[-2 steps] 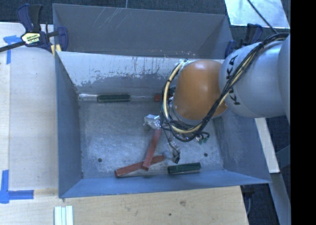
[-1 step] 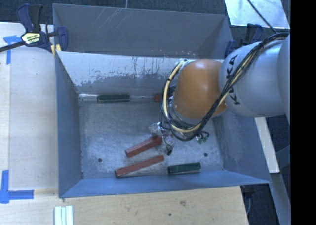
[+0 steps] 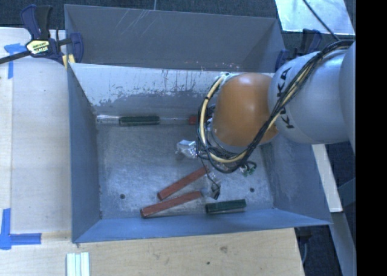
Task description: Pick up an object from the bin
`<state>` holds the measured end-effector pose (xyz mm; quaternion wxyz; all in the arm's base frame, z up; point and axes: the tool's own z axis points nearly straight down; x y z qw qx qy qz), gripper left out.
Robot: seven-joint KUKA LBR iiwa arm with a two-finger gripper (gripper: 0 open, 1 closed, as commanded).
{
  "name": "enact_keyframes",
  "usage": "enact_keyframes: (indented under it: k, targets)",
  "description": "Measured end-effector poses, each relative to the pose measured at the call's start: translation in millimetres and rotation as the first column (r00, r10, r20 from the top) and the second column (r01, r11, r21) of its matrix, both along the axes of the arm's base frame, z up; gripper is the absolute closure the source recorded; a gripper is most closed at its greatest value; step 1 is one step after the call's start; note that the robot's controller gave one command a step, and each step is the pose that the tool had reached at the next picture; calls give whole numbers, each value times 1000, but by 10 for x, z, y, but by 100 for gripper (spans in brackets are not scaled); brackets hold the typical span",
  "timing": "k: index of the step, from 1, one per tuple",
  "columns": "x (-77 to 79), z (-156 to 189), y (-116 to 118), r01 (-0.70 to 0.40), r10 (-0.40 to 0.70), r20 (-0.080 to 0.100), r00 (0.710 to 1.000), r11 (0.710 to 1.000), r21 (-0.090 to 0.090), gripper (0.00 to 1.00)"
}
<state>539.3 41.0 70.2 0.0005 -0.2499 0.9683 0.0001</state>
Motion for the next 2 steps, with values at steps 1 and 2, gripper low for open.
enact_keyframes:
  k: [1,2]
  targets:
    - [4,8,7,0,0,1,1000,1000,1,100]
    - [-112,1368,26,-65,65,10,998,998,0,100]
